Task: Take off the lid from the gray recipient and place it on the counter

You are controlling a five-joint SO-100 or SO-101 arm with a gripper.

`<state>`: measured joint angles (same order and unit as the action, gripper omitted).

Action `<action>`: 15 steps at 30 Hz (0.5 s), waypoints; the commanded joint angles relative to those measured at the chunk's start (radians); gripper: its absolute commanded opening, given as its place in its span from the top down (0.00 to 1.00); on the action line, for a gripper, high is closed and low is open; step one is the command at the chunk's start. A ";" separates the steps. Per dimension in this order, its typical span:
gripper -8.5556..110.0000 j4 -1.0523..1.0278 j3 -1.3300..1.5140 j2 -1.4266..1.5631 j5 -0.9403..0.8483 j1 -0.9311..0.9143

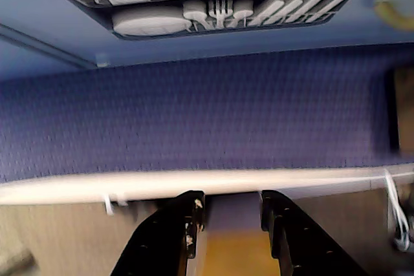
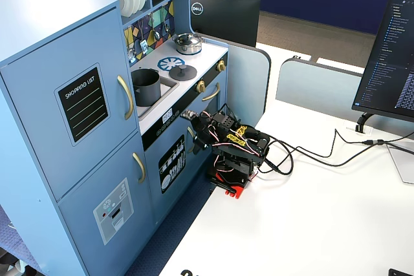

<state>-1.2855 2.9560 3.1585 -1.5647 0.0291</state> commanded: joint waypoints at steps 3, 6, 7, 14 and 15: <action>0.92 -0.155 0.046 0.018 -0.012 0.012; 0.91 -0.244 0.046 0.018 0.015 0.012; 0.91 -0.244 0.046 0.018 0.043 0.005; 0.89 -0.244 0.046 0.020 0.054 -0.037; 0.89 -0.244 0.046 0.020 0.054 -0.037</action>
<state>-1.3545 2.9989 3.1845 -1.5355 0.0123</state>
